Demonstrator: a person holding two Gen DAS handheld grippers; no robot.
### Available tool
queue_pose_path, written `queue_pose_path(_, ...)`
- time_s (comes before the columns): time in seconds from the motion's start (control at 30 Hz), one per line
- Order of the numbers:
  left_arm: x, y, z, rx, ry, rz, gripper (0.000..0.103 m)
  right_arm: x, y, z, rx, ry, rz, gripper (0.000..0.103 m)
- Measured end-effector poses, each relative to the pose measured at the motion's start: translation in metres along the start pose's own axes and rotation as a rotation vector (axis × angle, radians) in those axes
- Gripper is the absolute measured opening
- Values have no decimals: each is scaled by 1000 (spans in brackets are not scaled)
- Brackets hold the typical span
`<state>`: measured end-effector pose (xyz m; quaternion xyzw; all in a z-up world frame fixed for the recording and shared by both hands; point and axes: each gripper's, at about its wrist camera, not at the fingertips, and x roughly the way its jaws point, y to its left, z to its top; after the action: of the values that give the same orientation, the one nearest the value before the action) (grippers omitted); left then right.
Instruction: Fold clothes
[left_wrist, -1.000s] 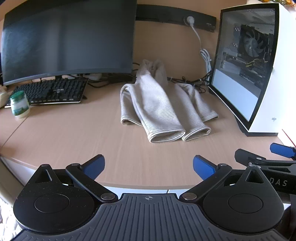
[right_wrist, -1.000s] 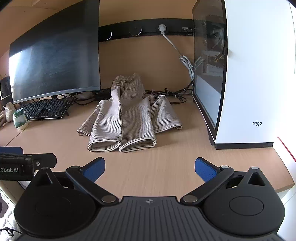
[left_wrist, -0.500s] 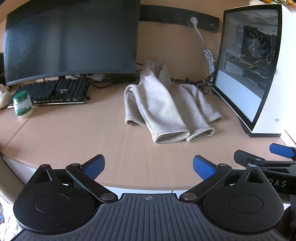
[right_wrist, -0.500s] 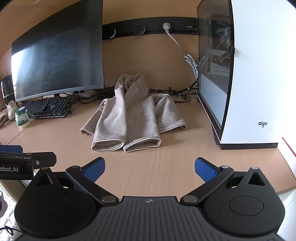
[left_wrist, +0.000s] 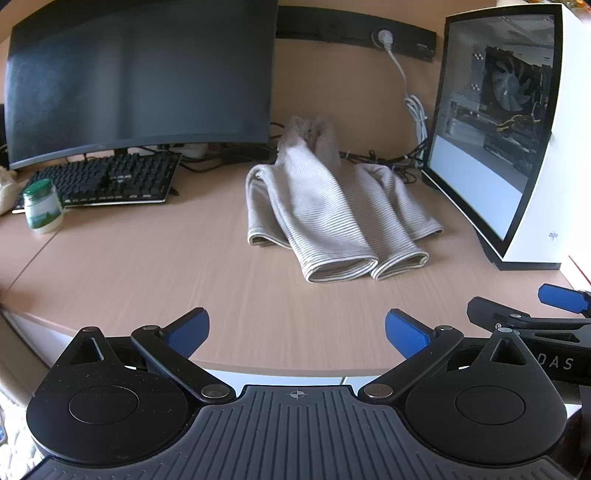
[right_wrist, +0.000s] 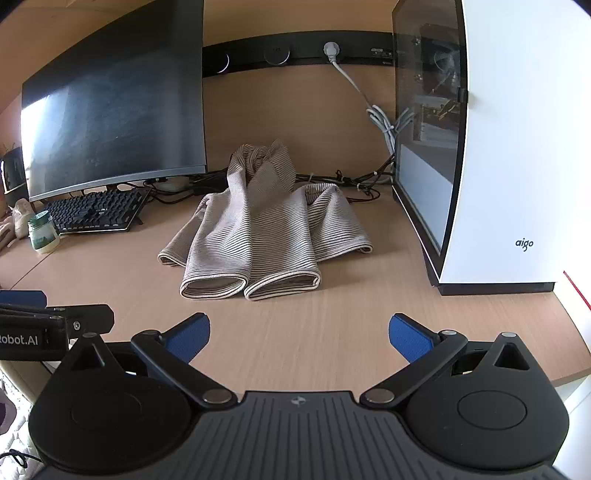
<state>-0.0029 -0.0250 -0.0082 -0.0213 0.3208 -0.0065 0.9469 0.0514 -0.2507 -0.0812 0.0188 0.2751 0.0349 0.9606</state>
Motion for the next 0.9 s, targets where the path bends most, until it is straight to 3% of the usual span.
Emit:
queue_pose_path(0.7, 29, 9, 5, -14, 60, -23, 103, 22, 1, 2, -2, 54, -15, 103)
queue_pose_path(0.9, 49, 23, 15, -33, 100, -64, 103, 36, 3, 9, 25, 80, -25, 103)
